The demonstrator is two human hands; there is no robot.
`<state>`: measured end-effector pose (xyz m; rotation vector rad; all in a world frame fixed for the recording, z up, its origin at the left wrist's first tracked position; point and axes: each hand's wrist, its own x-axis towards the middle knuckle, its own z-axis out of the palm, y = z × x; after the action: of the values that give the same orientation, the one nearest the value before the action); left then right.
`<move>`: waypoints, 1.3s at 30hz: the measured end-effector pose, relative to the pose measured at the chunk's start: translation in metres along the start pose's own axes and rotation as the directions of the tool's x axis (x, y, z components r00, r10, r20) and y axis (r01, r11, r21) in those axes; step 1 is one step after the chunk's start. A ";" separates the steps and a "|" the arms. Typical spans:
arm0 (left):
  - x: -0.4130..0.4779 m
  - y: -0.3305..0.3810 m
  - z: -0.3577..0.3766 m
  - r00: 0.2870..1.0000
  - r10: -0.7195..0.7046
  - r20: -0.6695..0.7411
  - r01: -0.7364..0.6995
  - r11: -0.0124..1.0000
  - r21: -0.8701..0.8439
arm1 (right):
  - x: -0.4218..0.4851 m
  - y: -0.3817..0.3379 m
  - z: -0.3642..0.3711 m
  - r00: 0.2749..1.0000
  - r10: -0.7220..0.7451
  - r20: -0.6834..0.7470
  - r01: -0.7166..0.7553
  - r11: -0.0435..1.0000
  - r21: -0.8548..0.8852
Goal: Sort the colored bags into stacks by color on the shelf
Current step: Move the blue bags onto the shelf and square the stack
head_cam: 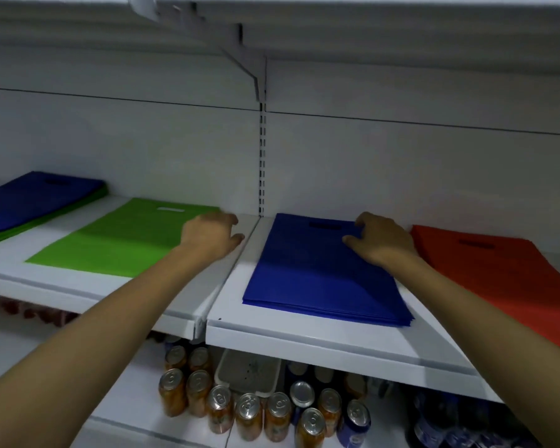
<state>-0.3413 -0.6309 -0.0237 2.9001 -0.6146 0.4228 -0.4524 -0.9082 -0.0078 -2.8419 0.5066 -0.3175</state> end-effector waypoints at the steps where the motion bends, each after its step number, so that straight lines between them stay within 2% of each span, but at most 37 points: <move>1: -0.001 -0.007 -0.009 1.000 -0.005 -0.026 0.006 0.999 0.042 | 0.004 -0.015 -0.001 0.999 -0.047 0.002 0.047 0.999 -0.023; 4: -0.007 -0.033 -0.035 0.997 -0.019 -0.073 0.031 0.985 0.172 | 0.013 -0.065 0.001 0.983 -0.185 0.015 0.186 0.980 -0.067; 8: -0.027 -0.079 -0.065 0.990 -0.105 -0.094 0.127 0.952 0.278 | 0.020 -0.145 0.009 0.932 -0.361 0.034 0.362 0.931 -0.038; 16: -0.106 -0.209 -0.107 0.937 -0.329 -0.120 0.350 0.877 0.329 | -0.009 -0.308 0.046 0.802 -0.597 0.026 0.598 0.801 -0.028; 24: -0.205 -0.360 -0.146 0.874 -0.457 -0.167 0.487 0.818 0.307 | -0.052 -0.479 0.086 0.692 -0.717 0.086 0.714 0.697 0.063; 32: -0.268 -0.491 -0.184 0.809 -0.582 -0.086 0.577 0.756 0.310 | -0.106 -0.639 0.122 0.580 -0.811 0.080 0.812 0.583 0.031; 35: -0.275 -0.522 -0.190 0.785 -0.617 -0.055 0.598 0.732 0.326 | -0.116 -0.676 0.123 0.572 -0.816 0.080 0.815 0.577 0.060; 39: -0.267 -0.551 -0.190 0.804 -0.589 -0.078 0.578 0.745 0.331 | -0.111 -0.700 0.123 0.600 -0.797 0.067 0.793 0.604 0.076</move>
<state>-0.3926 0.0058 0.0299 3.1986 0.4359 0.4187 -0.3057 -0.2062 0.0444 -2.8305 -0.8496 -0.3210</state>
